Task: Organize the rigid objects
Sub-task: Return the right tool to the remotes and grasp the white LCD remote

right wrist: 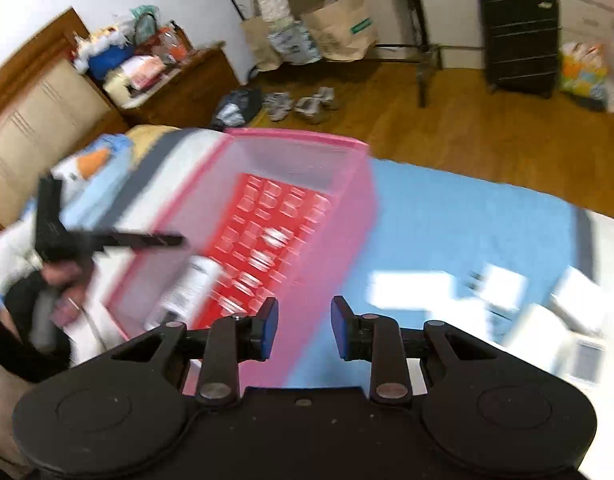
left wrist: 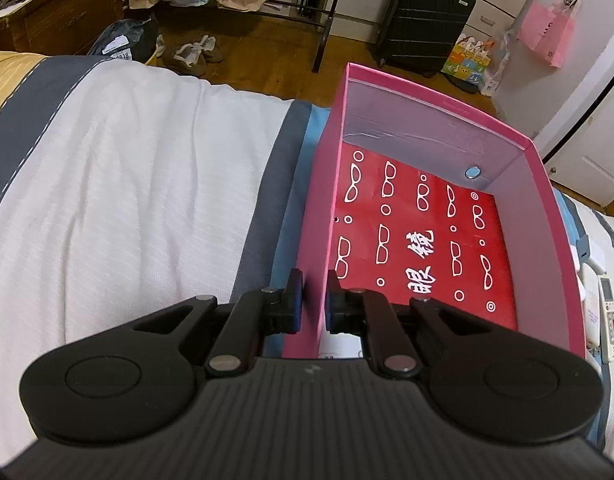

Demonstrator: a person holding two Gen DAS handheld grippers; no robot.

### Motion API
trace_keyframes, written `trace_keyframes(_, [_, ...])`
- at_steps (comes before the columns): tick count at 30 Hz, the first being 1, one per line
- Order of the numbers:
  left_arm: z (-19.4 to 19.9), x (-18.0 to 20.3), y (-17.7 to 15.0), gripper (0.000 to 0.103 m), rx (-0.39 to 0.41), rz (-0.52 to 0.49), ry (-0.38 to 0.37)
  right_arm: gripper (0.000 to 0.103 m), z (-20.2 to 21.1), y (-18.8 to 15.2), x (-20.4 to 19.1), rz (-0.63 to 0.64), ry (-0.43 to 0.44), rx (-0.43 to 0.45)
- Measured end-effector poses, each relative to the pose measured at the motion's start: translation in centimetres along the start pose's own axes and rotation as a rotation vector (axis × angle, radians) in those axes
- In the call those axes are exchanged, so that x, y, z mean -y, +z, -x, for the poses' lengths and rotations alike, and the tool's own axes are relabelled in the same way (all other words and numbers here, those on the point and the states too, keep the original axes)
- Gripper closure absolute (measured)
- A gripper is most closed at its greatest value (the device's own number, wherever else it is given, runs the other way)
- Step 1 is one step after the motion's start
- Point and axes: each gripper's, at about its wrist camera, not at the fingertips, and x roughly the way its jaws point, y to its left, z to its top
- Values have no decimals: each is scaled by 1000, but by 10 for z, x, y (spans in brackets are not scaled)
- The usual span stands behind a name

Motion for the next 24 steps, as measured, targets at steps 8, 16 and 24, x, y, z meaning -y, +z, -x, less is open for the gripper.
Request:
trace_keyframes(8, [1,1,1,93,-1,-2,4,62,-17,-57,22,95,-141,-111])
trace_keyframes(16, [2,4,0,93,-2,-1,14,61,-46,-86,-6,384,-357,-176])
trace_keyframes(24, [2,4,0,93,0,1,14,44,-73,-110,-24,600,-499,-185])
